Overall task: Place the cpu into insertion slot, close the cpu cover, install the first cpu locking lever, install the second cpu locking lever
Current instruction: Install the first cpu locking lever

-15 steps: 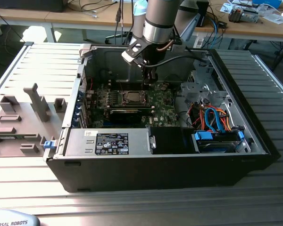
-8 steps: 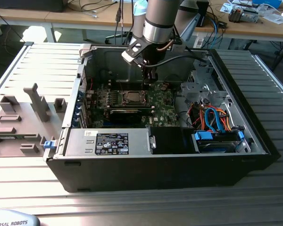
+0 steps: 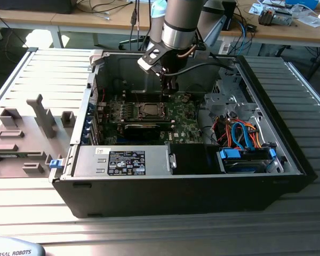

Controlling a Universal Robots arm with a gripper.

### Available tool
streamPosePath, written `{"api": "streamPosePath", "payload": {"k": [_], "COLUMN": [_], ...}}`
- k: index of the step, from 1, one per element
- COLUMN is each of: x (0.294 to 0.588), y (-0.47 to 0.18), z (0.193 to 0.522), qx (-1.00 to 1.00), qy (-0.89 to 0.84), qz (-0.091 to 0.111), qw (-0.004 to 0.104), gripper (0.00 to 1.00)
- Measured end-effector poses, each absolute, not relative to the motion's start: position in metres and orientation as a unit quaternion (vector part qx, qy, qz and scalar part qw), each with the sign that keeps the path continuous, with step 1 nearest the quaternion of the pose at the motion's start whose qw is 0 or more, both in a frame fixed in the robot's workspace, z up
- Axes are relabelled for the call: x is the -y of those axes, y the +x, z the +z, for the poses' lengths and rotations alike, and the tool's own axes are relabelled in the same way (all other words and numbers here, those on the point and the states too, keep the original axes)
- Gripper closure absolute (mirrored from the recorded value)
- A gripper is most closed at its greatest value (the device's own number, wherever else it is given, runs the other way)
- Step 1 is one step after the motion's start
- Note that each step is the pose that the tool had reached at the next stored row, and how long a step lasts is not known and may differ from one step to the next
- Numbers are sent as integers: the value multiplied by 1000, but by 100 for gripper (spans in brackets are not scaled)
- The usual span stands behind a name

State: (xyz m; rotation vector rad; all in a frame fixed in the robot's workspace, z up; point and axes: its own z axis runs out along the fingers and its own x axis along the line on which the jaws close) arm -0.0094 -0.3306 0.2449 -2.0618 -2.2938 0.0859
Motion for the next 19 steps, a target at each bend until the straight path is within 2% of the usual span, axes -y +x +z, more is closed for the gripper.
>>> {"api": "streamPosePath", "payload": {"k": [12,14,15,17,19], "x": [331,331,331,331,331], "y": [-46,-46,-46,-46,-46], "z": [245,245,245,244,244], "qx": [743,743,744,744,744], "qy": [-668,-668,-668,-669,-668], "qz": [26,22,14,5,5], "qw": [26,21,12,3,3], "gripper": [89,89,89,89,89]}}
